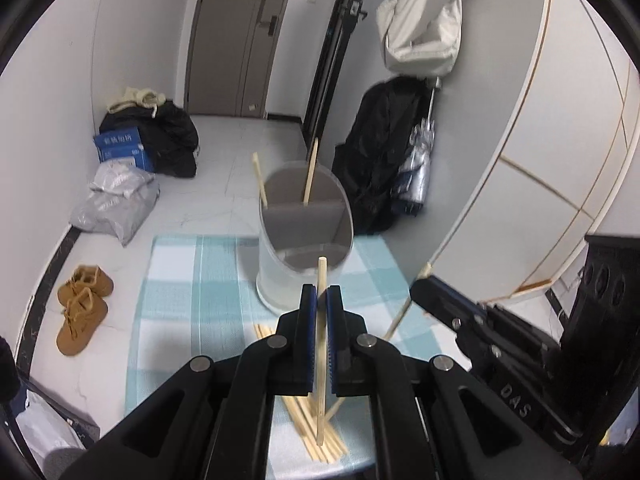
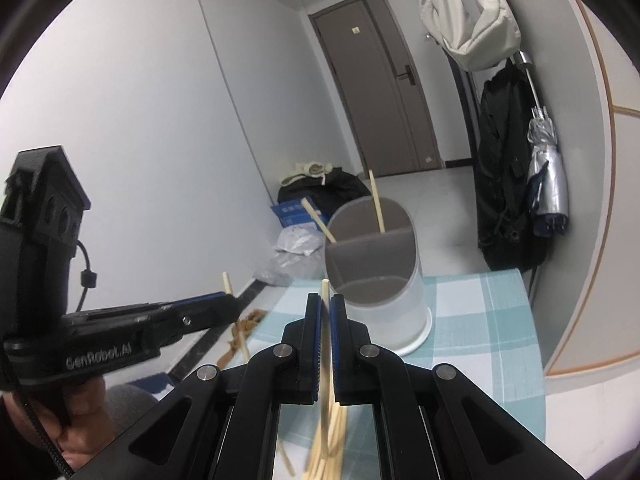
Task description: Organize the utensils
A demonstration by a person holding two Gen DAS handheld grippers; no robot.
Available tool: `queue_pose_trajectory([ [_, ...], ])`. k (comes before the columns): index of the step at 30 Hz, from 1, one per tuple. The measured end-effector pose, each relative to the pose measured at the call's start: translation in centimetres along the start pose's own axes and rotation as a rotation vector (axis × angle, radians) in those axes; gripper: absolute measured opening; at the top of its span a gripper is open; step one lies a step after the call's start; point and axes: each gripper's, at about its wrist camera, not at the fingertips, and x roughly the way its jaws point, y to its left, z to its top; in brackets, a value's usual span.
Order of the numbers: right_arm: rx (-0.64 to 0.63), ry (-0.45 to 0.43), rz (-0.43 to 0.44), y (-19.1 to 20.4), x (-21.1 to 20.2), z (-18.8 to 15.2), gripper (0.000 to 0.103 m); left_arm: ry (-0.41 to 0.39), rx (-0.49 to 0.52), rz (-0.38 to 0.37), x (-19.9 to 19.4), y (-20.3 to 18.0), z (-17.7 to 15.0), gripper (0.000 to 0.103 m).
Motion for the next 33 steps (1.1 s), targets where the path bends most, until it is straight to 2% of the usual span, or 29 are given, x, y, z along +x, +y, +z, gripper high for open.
queue_pose_trajectory([
  [13, 0.065, -0.032, 0.031, -1.3, -0.3, 7.3, 0.004, -0.089, -0.014, -0.030, -0.6, -1.6, 9.0, 0.001],
  [22, 0.007, -0.093, 0.022, -2.7, 2.2, 15.8, 0.004, -0.148, -0.001, -0.012, 0.9, -1.4, 14.8, 0.001],
  [27, -0.039, -0.115, -0.006, -3.5, 4.6, 18.8, 0.004, -0.161, 0.005, 0.036, 2.7, -0.4, 16.4, 0.001],
  [33, -0.063, -0.095, -0.042, -4.7, 8.2, 19.6, 0.004, -0.166, -0.012, 0.069, 5.6, 1.8, 16.9, 0.001],
])
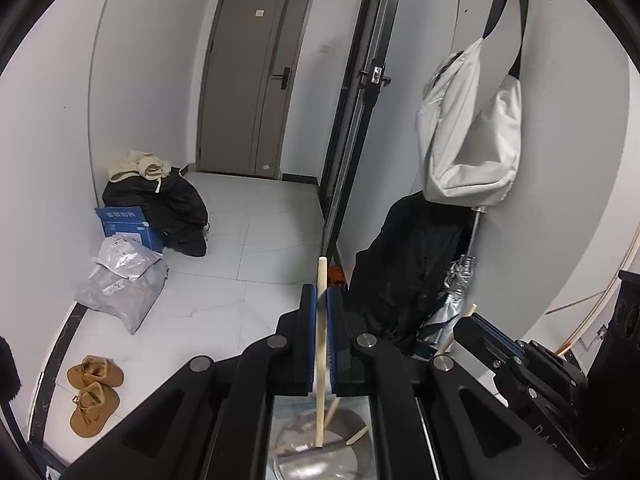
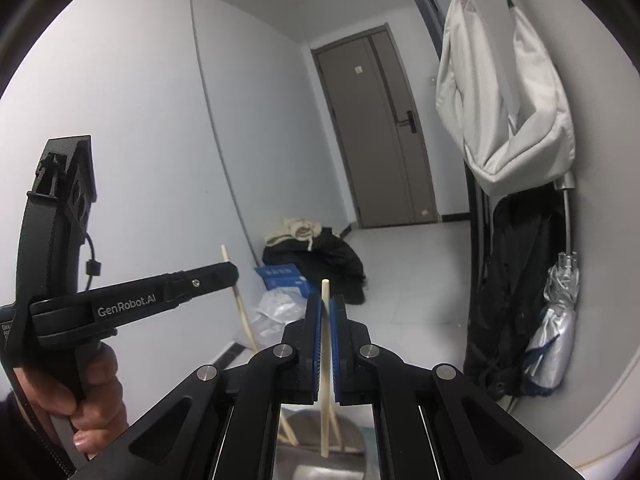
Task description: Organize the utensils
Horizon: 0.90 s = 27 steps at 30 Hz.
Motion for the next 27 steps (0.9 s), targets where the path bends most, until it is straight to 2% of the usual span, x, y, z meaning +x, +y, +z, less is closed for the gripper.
queue_pose_trajectory([
  [2, -0.005, 0.009, -0.008, -0.2, 1.1, -0.2, 0.004, 0.008, 0.001, 0.010, 1.1, 0.7, -0.4, 0.001],
  [8, -0.024, 0.039, -0.020, -0.8, 3.2, -1.8, 0.004, 0.024, -0.018, -0.066, 3.1, 2.1, -1.6, 0.001],
  [12, -0.031, 0.065, -0.003, -1.1, 4.2, -2.7, 0.004, 0.020, -0.010, -0.088, 3.6, 2.1, -2.0, 0.001],
  [19, -0.059, 0.113, 0.014, -1.0, 5.2, -4.7, 0.004, 0.038, 0.012, -0.087, 4.4, 2.0, -3.4, 0.001],
  [27, -0.027, 0.182, 0.029, -1.0, 6.0, -6.5, 0.004, 0.066, -0.020, -0.100, 3.9, 2.3, -4.5, 0.001],
])
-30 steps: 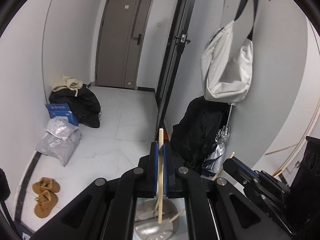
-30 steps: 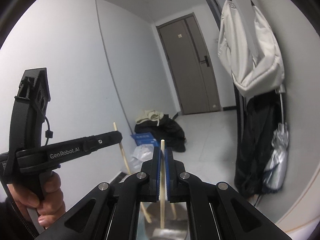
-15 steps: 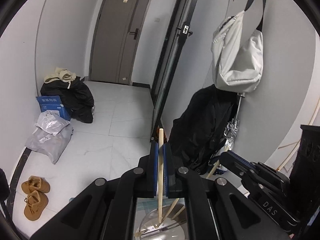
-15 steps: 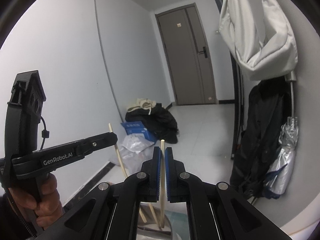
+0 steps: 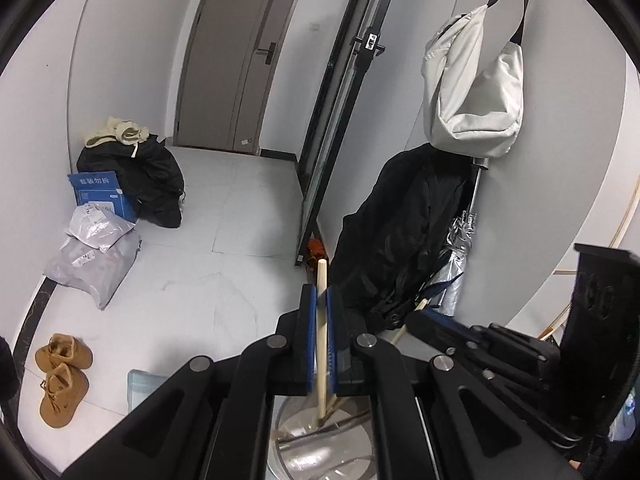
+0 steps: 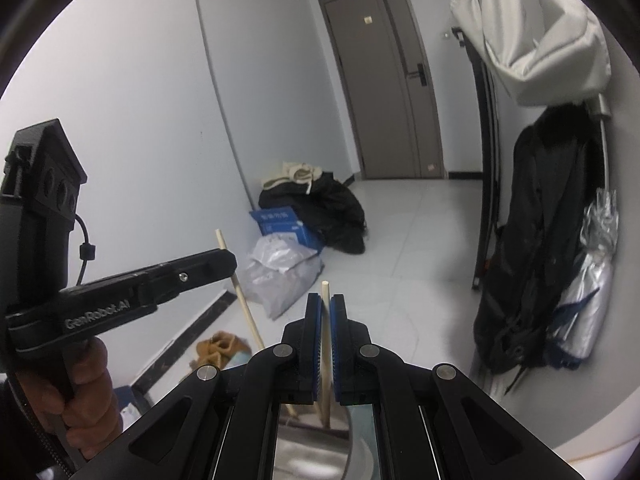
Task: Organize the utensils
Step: 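Open both grippers and raise them away from the holder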
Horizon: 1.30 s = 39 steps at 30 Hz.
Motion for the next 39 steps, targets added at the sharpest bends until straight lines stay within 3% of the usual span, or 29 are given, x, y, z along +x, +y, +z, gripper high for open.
queue_pose_trajectory([
  [6, 0.018, 0.041, 0.005, 0.2, 0.0, -1.2, 0.007, 0.062, -0.018, -0.006, -0.7, -0.1, -0.6, 0.001],
  [10, 0.065, 0.047, -0.001, -0.1, -1.1, -2.0, 0.008, 0.067, -0.036, 0.051, -2.1, 0.2, -1.4, 0.006],
  [13, 0.085, 0.030, -0.026, 0.0, -2.4, -2.5, 0.023, 0.081, -0.021, 0.147, -3.0, 0.1, -2.0, 0.016],
  [16, 0.098, 0.039, -0.025, 0.1, -3.2, -3.0, 0.025, 0.085, -0.044, 0.192, -4.0, 0.4, -2.8, 0.023],
  [18, 0.091, 0.026, -0.034, 0.8, -4.5, -3.7, 0.026, 0.082, -0.050, 0.217, -4.7, 0.4, -3.4, 0.035],
  [23, 0.098, -0.026, -0.036, 1.8, -7.2, -4.9, 0.043, 0.034, -0.037, 0.272, -6.8, -0.5, -4.6, 0.060],
  [33, 0.091, -0.068, -0.050, 3.9, -10.5, -6.9, 0.058, -0.033, -0.029, 0.305, -9.6, -1.3, -6.8, 0.079],
  [39, 0.089, -0.076, -0.061, 4.9, -11.7, -8.3, 0.066, -0.051, -0.031, 0.310, -10.4, -1.3, -8.5, 0.082],
])
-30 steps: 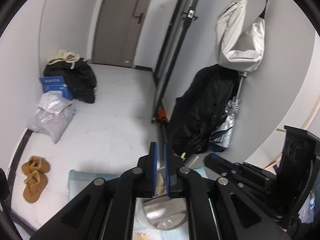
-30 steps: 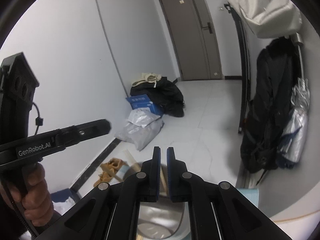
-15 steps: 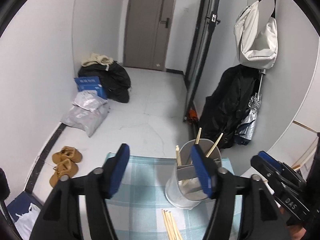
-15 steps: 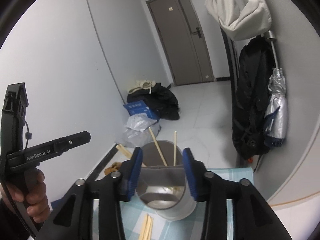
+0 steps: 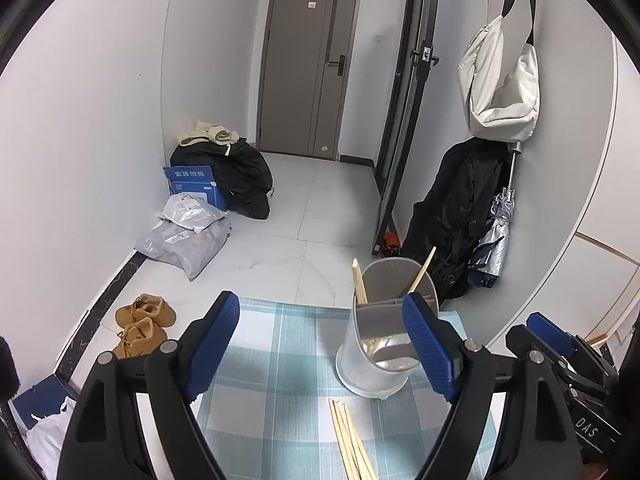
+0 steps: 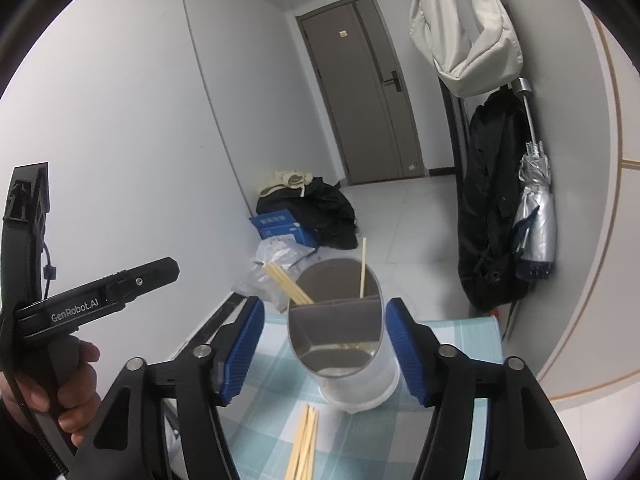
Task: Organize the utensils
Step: 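Open both grippers and raise them away from the holder, then move both grippers down toward the chopsticks lying beside the holder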
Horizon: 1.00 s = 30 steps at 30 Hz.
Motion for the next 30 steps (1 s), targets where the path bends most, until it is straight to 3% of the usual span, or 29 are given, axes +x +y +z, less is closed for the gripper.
queue_pose_trajectory([
  [3, 0.000, 0.008, -0.006, 0.1, -0.2, -0.9, 0.068, -0.002, -0.008, 0.008, 0.1, 0.2, -1.0, 0.085],
  [7, -0.001, 0.032, -0.028, 0.1, -0.1, -2.4, 0.079, 0.004, -0.019, 0.009, 0.3, 0.5, -2.5, 0.085],
  [14, -0.013, 0.104, -0.045, -0.1, 0.9, -5.9, 0.079, 0.081, -0.026, 0.000, 2.2, 0.9, -5.9, 0.085],
  [24, 0.003, 0.281, -0.101, -1.0, 4.0, -10.6, 0.079, 0.220, -0.087, 0.002, 6.0, 3.2, -9.3, 0.085],
  [30, -0.042, 0.405, -0.107, -0.7, 6.8, -12.6, 0.079, 0.240, -0.148, 0.006, 6.6, 5.3, -10.0, 0.085],
])
